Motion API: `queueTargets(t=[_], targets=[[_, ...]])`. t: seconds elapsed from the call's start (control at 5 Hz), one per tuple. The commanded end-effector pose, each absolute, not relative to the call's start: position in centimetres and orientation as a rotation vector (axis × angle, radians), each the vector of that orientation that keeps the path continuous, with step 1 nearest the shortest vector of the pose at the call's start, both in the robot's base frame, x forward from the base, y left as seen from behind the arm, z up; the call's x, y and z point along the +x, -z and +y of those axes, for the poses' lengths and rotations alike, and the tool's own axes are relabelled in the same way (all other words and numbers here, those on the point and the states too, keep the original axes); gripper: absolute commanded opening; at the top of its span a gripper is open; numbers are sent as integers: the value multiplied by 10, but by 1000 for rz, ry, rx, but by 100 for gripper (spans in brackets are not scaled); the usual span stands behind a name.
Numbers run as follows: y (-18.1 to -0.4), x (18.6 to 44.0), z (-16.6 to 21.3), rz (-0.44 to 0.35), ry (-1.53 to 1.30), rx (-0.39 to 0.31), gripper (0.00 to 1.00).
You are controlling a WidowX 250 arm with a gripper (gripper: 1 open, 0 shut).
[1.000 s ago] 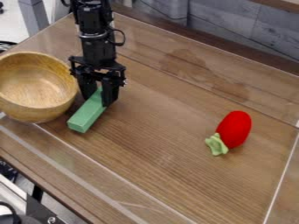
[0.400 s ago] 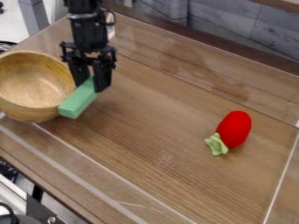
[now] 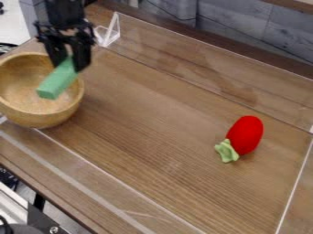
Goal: Put the green stick in the brown bowl
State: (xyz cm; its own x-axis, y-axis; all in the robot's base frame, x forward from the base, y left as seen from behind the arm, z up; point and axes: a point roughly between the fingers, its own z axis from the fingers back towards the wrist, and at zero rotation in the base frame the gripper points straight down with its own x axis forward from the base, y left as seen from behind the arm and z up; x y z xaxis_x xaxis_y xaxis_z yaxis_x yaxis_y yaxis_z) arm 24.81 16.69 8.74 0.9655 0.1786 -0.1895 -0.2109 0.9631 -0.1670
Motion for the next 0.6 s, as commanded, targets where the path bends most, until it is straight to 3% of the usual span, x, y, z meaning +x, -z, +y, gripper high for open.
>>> queueTargets(t=[0.0,0.2,0.4], targets=[[-121,250,186,109,-219,-165,0],[-125,247,197,106,-229,-152,0],[-118,243,201,109,-222,-136,0]])
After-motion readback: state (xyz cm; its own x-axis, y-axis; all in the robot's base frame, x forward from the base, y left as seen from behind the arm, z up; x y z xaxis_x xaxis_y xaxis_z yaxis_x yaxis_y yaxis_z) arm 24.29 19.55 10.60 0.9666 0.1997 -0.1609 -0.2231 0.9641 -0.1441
